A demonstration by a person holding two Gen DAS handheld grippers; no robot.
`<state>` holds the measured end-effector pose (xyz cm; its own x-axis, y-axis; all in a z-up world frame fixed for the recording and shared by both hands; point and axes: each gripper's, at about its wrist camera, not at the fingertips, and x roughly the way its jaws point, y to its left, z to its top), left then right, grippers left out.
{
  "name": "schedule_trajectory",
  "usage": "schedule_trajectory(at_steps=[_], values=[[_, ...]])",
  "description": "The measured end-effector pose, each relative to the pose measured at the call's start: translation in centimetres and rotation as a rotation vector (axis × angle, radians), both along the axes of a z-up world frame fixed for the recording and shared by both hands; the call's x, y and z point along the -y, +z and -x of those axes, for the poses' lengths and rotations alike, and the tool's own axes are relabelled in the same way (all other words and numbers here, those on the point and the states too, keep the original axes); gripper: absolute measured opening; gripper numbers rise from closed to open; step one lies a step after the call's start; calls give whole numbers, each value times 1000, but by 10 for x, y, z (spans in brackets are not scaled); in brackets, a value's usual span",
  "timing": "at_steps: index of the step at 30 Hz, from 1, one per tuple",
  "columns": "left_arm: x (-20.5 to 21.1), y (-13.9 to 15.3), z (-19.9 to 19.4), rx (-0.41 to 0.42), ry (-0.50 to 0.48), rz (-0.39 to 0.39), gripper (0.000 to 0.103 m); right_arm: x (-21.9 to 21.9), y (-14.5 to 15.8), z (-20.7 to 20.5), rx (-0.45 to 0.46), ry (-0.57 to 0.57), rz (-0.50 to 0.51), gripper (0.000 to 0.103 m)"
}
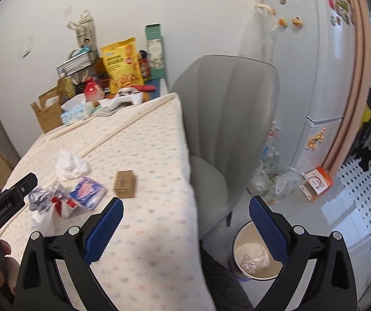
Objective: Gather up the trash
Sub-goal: 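Move both tools back to the trash on the table, then close the left tool on the crumpled printed paper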
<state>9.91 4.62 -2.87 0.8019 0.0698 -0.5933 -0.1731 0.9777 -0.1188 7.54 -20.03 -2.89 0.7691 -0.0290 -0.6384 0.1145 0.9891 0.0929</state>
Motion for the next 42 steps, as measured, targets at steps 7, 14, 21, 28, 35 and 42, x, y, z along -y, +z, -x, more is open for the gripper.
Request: schedule_trajectory(at_steps=[7,14,21,28,35,42], values=[[-47,-6,2,3,85,26,93,-44,6,-13,6,87,27,94],[-77,-17,-3,-10,128,39,93,-76,-5,-26,-26,141,36,85],[-88,-37,-18,-57,125,62,86,-92,-20,-39,-69,171,33,76],[-83,-54,-37,-102,117,58,79,-98,-31,-56,-97,186,27,75],[-85,-69,-51,-143,130,73,27,-96,-46,-79,-127,172,19,74],[-84,-49,-49,-52,203,55,9,-94,-60,-99,-159,163,3,71]])
